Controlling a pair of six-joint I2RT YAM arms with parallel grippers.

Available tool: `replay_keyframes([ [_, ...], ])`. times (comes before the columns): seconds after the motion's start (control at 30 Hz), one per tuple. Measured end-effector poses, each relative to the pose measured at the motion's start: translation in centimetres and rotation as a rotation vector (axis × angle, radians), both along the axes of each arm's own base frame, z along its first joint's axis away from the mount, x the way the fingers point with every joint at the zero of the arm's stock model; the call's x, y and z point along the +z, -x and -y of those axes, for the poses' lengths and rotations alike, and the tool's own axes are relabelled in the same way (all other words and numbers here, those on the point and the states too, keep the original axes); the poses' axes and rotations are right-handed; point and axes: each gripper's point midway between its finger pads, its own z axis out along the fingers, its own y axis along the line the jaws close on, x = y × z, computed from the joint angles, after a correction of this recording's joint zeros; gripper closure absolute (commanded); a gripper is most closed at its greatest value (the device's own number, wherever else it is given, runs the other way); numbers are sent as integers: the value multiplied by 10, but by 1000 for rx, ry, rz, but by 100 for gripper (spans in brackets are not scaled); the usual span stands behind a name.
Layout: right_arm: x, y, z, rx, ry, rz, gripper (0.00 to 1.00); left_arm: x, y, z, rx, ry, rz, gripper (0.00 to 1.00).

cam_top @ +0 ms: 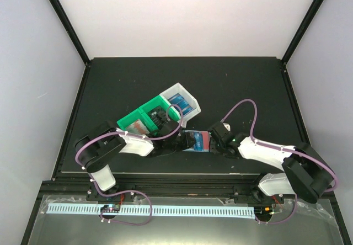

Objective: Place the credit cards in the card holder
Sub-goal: Insert the credit card into the card holder.

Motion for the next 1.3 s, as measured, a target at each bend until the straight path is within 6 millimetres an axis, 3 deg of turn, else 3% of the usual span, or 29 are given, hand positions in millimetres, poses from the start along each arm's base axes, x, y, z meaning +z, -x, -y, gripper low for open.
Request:
replay_keyframes([
  [0.6, 0, 0, 0, -7, -8, 4, 55, -3, -11, -11, 84, -71, 42, 98],
  [1.3, 0, 0, -1, -8, -13, 2, 54, -2, -4, 7, 50, -44, 31, 98],
])
